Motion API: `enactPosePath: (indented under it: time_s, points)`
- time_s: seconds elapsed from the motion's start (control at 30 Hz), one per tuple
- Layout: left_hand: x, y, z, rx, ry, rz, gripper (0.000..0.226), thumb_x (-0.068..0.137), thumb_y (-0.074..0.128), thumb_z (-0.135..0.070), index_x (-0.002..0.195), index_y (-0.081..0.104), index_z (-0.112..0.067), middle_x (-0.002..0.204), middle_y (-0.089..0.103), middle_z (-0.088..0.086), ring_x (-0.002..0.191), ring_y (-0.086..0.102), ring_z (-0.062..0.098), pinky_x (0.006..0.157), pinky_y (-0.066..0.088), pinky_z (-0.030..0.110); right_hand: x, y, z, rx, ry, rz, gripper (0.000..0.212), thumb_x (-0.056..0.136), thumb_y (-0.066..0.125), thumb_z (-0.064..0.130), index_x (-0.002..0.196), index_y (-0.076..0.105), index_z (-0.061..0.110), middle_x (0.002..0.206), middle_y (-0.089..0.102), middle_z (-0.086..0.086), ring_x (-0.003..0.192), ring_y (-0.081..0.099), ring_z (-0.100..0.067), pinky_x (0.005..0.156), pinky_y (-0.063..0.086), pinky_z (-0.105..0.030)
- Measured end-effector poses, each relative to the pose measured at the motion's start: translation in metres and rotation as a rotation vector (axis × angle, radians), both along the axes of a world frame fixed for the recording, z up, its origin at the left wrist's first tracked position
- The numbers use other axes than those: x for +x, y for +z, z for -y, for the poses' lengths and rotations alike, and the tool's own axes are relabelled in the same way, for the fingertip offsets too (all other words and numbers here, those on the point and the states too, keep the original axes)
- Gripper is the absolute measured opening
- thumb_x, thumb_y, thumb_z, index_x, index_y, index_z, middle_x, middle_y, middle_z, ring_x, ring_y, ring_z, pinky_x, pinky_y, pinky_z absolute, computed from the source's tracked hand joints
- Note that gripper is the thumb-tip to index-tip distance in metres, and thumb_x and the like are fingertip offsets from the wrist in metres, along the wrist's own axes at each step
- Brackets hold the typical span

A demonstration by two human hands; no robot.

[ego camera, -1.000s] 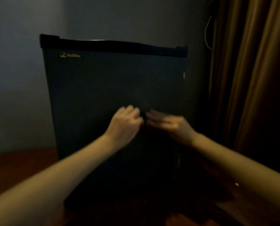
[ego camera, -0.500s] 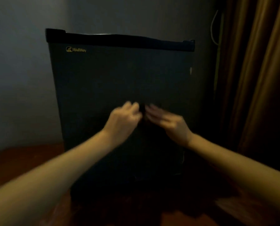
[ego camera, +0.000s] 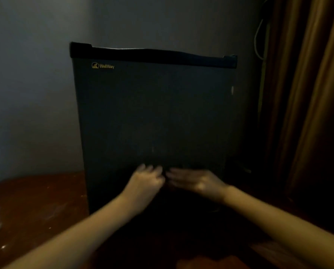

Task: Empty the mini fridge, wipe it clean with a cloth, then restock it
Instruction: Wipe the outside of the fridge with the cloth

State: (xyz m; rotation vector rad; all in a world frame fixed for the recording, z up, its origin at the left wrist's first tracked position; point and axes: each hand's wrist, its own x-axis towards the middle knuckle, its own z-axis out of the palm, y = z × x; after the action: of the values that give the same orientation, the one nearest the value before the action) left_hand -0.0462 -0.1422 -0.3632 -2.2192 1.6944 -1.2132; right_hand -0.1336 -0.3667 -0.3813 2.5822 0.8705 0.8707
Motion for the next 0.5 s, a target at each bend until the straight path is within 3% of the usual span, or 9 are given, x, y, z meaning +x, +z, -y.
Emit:
enactPosePath:
  time_s: [0.1, 0.2, 0.27, 0.37, 0.5]
  points:
    - [0.009, 0.079, -0.009, -0.242, -0.022, 0.134, 0.018, 0.072, 0.049, -0.020, 0.064, 0.065, -0.017, 0.072, 0.059, 0.005, 0.060, 0.058, 0.025, 0.059, 0.036, 0.034, 0.009, 0.084, -0.007, 0.069, 0.039, 0.199, 0.036, 0.102, 0.040, 0.010, 0.135, 0.053, 0.008, 0.147, 0.042, -0.012, 0.142, 0.033, -0.023, 0.119, 0.024, -0.034]
    - [0.004, 0.161, -0.004, -0.549, -0.042, 0.193, 0.008, 0.075, 0.066, -0.006, 0.079, 0.072, -0.007, 0.081, 0.062, 0.014, 0.072, 0.060, 0.034, 0.059, 0.045, 0.036, 0.024, 0.176, -0.020, 0.155, -0.019, 0.472, 0.046, 0.094, 0.050, -0.004, 0.137, 0.050, 0.013, 0.147, 0.044, -0.012, 0.141, 0.036, -0.027, 0.116, 0.032, -0.040]
    - [-0.002, 0.197, -0.001, -0.650, -0.036, 0.169, 0.016, 0.083, 0.061, -0.001, 0.094, 0.073, -0.003, 0.092, 0.064, 0.018, 0.086, 0.059, 0.037, 0.067, 0.049, 0.042, 0.034, 0.215, -0.028, 0.218, -0.038, 0.587, 0.048, 0.092, 0.051, -0.009, 0.135, 0.054, 0.012, 0.146, 0.046, -0.012, 0.140, 0.037, -0.028, 0.115, 0.034, -0.042]
    - [-0.003, 0.204, 0.000, -0.611, -0.025, 0.177, 0.019, 0.087, 0.062, -0.008, 0.102, 0.071, -0.004, 0.101, 0.063, 0.017, 0.095, 0.057, 0.034, 0.075, 0.048, 0.043, 0.042, 0.214, -0.039, 0.286, -0.051, 0.638, 0.040, 0.096, 0.046, 0.002, 0.135, 0.054, 0.009, 0.146, 0.046, -0.012, 0.141, 0.035, -0.026, 0.117, 0.030, -0.036]
    - [0.007, 0.143, -0.012, -0.549, -0.068, 0.152, 0.006, 0.080, 0.067, -0.006, 0.085, 0.071, -0.005, 0.090, 0.062, 0.014, 0.081, 0.059, 0.031, 0.064, 0.046, 0.038, 0.039, 0.145, -0.047, 0.302, -0.024, 0.543, 0.038, 0.097, 0.049, 0.002, 0.134, 0.054, 0.006, 0.147, 0.044, -0.014, 0.141, 0.035, -0.026, 0.116, 0.032, -0.038]
